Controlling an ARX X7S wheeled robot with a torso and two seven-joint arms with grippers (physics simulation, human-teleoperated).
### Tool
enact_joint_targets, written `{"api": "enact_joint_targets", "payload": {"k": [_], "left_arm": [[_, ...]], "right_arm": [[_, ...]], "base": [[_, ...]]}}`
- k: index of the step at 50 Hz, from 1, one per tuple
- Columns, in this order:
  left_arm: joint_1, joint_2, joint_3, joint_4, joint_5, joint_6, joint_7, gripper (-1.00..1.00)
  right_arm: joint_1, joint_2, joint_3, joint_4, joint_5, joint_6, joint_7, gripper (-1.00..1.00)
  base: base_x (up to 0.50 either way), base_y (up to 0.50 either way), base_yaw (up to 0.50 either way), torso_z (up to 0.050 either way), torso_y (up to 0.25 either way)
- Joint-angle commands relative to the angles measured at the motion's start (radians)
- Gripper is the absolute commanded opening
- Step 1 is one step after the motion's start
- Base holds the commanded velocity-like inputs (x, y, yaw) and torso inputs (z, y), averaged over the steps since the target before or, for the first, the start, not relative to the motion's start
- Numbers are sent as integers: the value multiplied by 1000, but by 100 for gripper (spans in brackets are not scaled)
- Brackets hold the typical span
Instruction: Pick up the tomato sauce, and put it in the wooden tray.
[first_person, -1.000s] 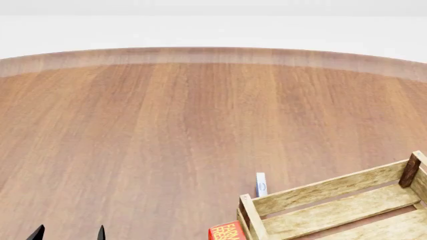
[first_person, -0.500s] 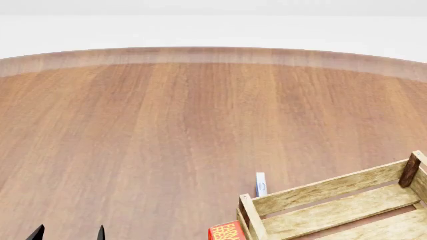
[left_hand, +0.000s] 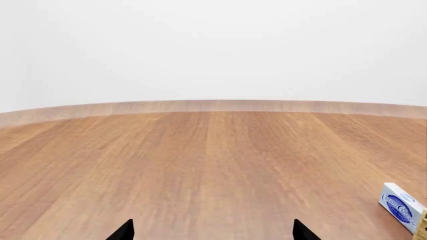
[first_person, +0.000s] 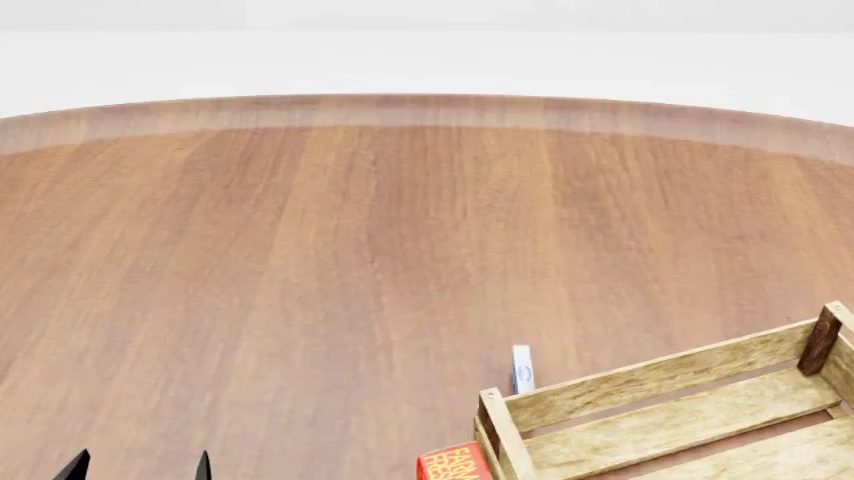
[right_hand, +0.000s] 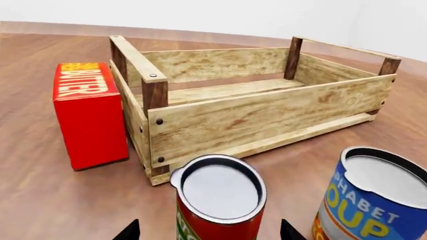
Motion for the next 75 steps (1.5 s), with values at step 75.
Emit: {"api": "enact_joint_targets", "payload": {"k": [75], "left_arm": [[-8, -26, 35, 1, -24, 5, -32, 100]], "right_arm": [[82, -25, 3, 58, 30, 55, 0, 100]], "base": [[0, 0, 0, 0, 0]]}}
